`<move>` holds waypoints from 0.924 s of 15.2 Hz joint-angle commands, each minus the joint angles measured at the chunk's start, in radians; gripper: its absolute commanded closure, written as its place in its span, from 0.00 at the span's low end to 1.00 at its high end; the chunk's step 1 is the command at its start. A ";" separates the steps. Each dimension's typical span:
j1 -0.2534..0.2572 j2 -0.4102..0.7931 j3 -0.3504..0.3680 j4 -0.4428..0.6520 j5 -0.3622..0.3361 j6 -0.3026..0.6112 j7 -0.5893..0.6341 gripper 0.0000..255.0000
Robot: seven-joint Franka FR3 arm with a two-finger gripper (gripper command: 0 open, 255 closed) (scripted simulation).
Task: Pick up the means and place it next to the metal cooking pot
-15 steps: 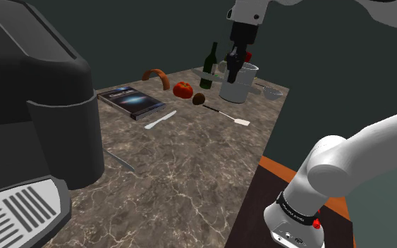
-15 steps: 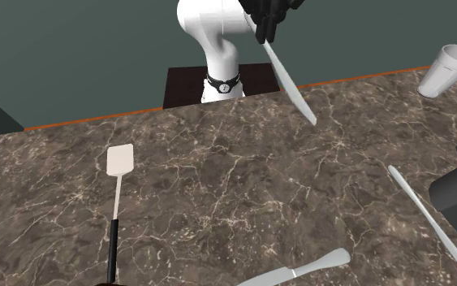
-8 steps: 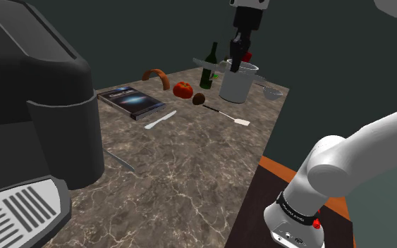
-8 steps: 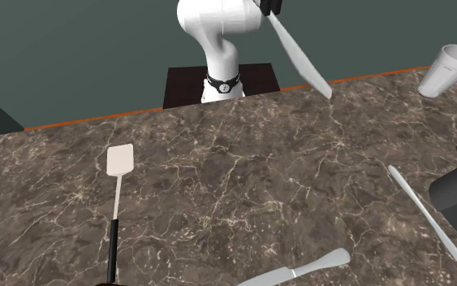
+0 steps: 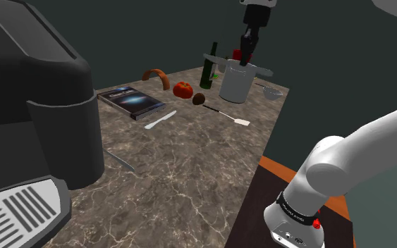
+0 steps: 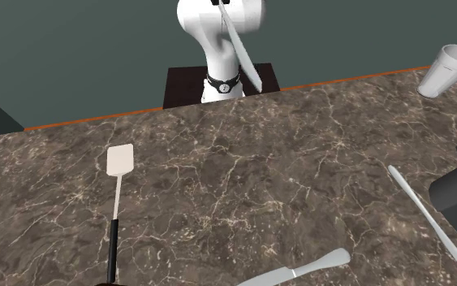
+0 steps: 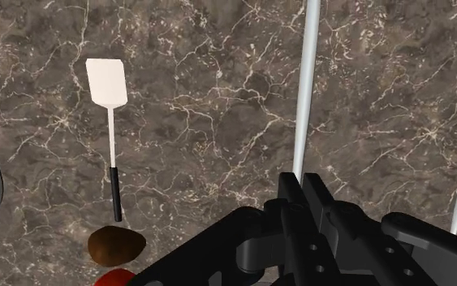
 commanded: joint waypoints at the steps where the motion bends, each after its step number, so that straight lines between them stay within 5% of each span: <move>1: -0.015 0.004 -0.039 0.003 -0.020 0.002 -0.055 1.00; 14: -0.106 0.167 -0.278 0.162 -0.098 0.023 -0.386 1.00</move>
